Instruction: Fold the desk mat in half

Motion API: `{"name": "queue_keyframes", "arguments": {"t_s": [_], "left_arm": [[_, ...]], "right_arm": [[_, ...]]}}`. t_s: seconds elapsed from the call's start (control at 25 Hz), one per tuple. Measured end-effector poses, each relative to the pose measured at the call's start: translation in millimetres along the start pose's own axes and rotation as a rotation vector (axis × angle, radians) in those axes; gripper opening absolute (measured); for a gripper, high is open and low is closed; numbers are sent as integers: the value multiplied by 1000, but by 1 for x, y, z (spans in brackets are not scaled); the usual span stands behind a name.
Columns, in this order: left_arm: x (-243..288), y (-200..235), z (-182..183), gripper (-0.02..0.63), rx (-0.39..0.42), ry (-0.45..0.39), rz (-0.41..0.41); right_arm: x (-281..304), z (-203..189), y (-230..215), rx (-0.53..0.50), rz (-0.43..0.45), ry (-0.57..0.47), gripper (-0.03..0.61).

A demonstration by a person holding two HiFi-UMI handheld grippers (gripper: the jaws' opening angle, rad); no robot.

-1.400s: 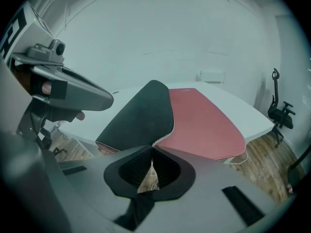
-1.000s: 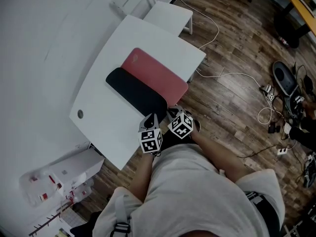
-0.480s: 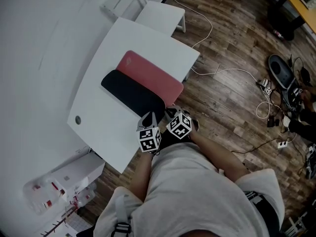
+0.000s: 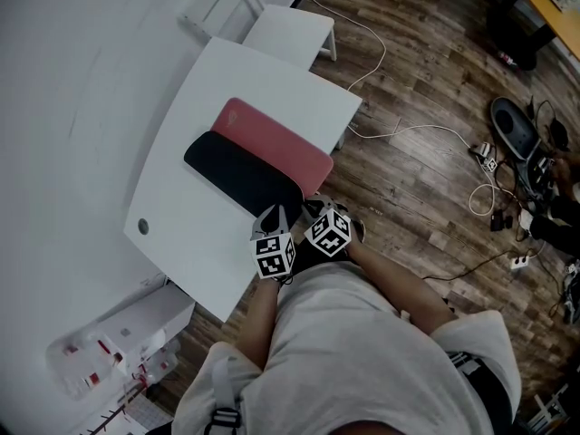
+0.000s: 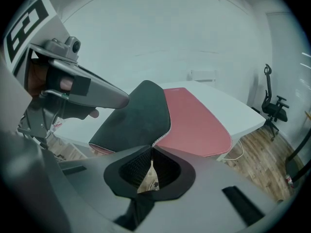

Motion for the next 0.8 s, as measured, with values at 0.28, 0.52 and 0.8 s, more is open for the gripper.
{"name": "queue_keyframes", "arguments": {"t_s": [0.28, 0.52, 0.8], "left_arm": [[8, -4, 4, 12, 12, 6, -10], [14, -11, 11, 12, 28, 13, -24], [22, -19, 19, 12, 42, 17, -41]], "right_arm": [[-2, -2, -9, 14, -14, -2, 48], [-6, -3, -15, 30, -20, -3, 48], [-10, -4, -27, 45, -33, -2, 48]]}}
Point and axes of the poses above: the fingertips, and each gripper's own axes: x forward along the fingers, y to its left, z out of its top, the point moved 4 cm from there along -x, backward along the fingers, and after that the axes turned 5 degrees about -x, right-handed, at the moved point
